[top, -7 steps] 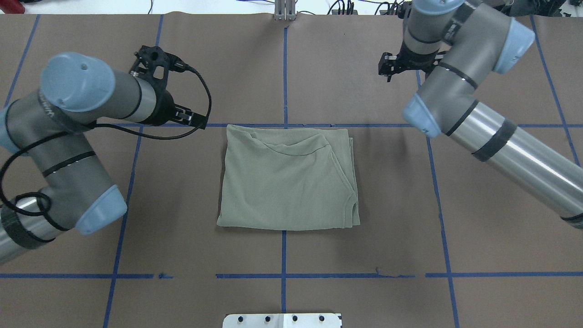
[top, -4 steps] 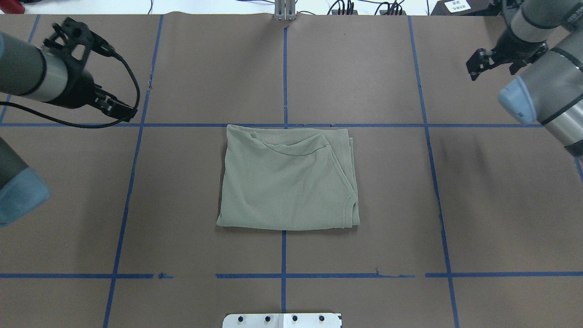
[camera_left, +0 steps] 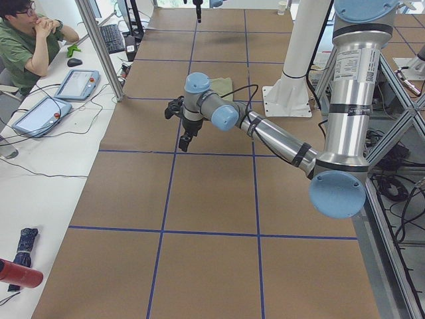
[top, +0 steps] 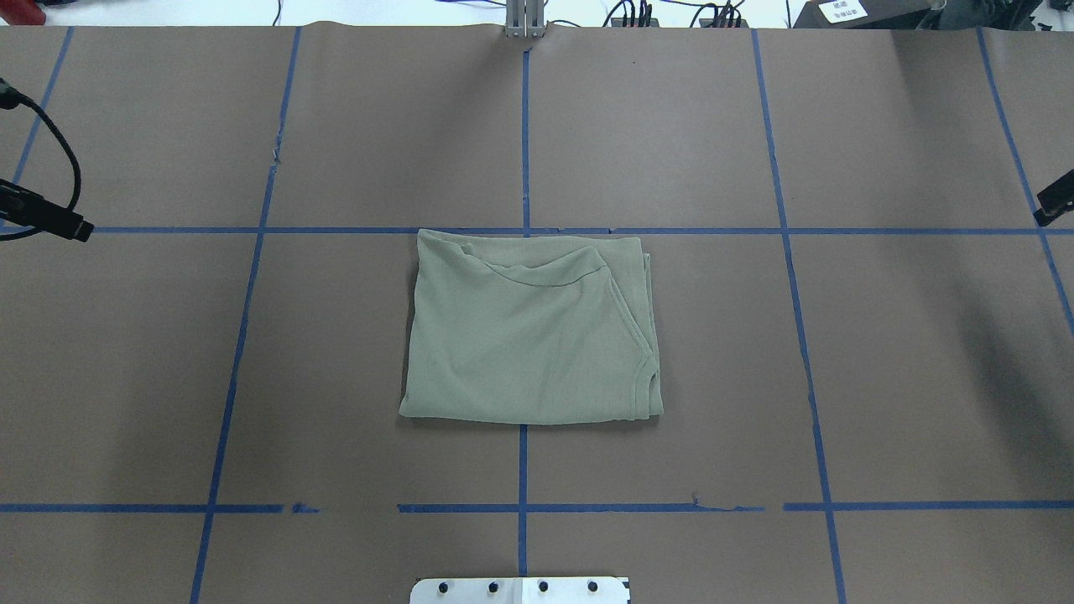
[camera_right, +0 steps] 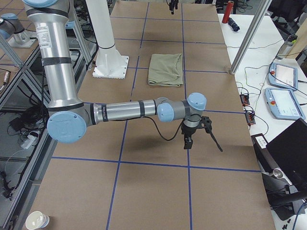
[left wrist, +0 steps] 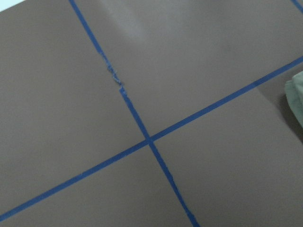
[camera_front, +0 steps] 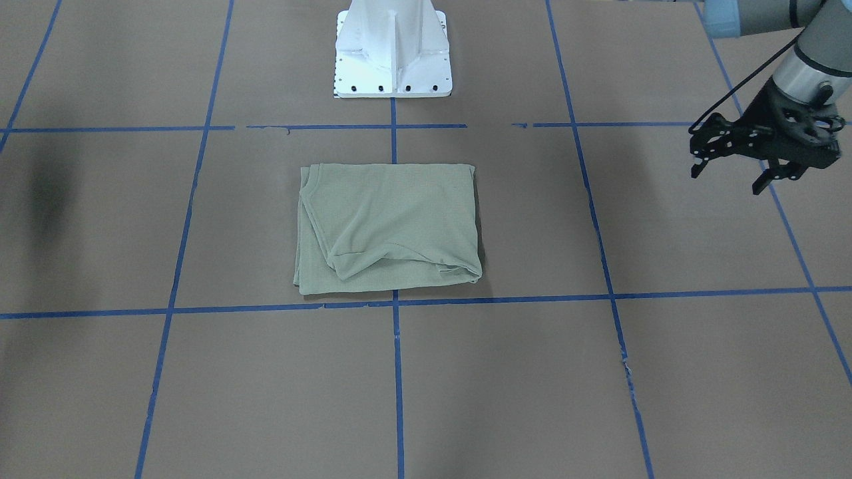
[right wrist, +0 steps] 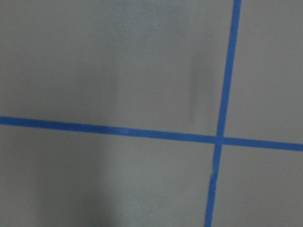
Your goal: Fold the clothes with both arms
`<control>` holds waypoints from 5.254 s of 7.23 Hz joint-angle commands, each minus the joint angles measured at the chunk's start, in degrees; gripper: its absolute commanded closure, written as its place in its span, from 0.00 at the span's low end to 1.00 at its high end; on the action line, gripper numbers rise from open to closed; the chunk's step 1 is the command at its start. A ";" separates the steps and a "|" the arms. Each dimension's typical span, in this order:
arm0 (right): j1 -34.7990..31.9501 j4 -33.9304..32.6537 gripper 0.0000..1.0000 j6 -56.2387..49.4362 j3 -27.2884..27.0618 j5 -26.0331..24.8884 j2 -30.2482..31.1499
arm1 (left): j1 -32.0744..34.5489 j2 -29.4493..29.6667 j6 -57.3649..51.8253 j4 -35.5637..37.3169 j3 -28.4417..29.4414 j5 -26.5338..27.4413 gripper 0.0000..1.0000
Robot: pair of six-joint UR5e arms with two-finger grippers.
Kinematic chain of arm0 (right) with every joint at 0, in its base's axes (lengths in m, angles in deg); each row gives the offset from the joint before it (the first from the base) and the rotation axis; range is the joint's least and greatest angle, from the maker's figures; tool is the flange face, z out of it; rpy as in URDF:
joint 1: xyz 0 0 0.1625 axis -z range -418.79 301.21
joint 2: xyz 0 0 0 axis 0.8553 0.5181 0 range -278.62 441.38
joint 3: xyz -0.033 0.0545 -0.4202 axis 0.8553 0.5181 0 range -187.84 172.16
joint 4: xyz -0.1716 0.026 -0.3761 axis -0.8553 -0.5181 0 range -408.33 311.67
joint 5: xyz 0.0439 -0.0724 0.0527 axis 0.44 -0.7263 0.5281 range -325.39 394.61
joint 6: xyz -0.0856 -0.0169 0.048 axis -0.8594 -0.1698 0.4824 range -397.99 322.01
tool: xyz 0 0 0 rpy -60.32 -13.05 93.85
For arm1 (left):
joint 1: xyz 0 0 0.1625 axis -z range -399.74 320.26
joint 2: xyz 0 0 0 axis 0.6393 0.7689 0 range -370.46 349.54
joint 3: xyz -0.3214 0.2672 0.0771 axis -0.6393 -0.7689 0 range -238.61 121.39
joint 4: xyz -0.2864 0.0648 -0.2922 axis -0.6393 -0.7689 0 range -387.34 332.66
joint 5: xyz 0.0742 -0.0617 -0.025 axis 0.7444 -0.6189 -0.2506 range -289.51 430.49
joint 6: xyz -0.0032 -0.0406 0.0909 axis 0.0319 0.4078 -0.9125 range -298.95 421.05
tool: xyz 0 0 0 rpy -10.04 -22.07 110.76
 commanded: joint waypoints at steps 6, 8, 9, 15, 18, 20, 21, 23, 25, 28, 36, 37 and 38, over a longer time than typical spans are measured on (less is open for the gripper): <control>-3.23 4.41 0.00 -1.55 -2.10 0.54 7.99 | 23.04 -10.23 -39.43 2.76 13.76 -4.90 0.00; -3.23 4.41 0.00 -1.55 -2.01 0.37 7.99 | 23.78 -10.67 -39.39 3.20 15.12 -4.72 0.00; -3.23 4.41 0.00 -1.55 -2.01 0.45 7.99 | 23.78 -10.58 -38.87 3.37 15.73 -4.72 0.00; -4.53 3.37 0.00 -1.64 -4.80 3.53 7.98 | 26.24 -10.06 -33.72 4.43 19.00 -15.59 0.00; -7.70 -3.40 0.00 -5.64 -12.11 3.44 11.31 | 26.15 -9.70 -33.32 4.34 18.38 -15.27 0.00; -9.20 -3.67 0.00 -7.79 -11.86 2.74 12.46 | 26.15 -10.40 -33.50 4.43 18.46 -15.09 0.00; -9.20 -3.58 0.00 -7.79 -12.03 2.74 12.64 | 26.15 -10.32 -33.59 4.17 18.38 -15.09 0.00; -9.20 -3.41 0.00 -7.79 -11.77 2.65 12.99 | 26.15 -10.23 -33.50 4.08 17.59 -15.10 0.00; -9.20 -3.06 0.00 -7.79 -11.86 2.65 13.70 | 26.15 -9.97 -33.50 3.99 17.32 -14.92 0.00; -9.11 -3.14 0.00 -7.00 -11.68 2.91 13.52 | 26.24 -10.31 -33.41 3.99 17.23 -15.00 0.00; -9.11 -2.88 0.00 -6.82 -11.68 2.74 13.26 | 26.24 -10.58 -33.24 4.17 18.55 -13.16 0.00; -9.03 -2.88 0.00 -6.91 -11.59 2.65 13.35 | 26.15 -10.49 -33.24 4.08 19.25 -12.55 0.00; -9.11 -2.88 0.00 -6.83 -11.59 2.65 13.35 | 26.24 -10.49 -33.24 4.08 19.26 -12.54 0.00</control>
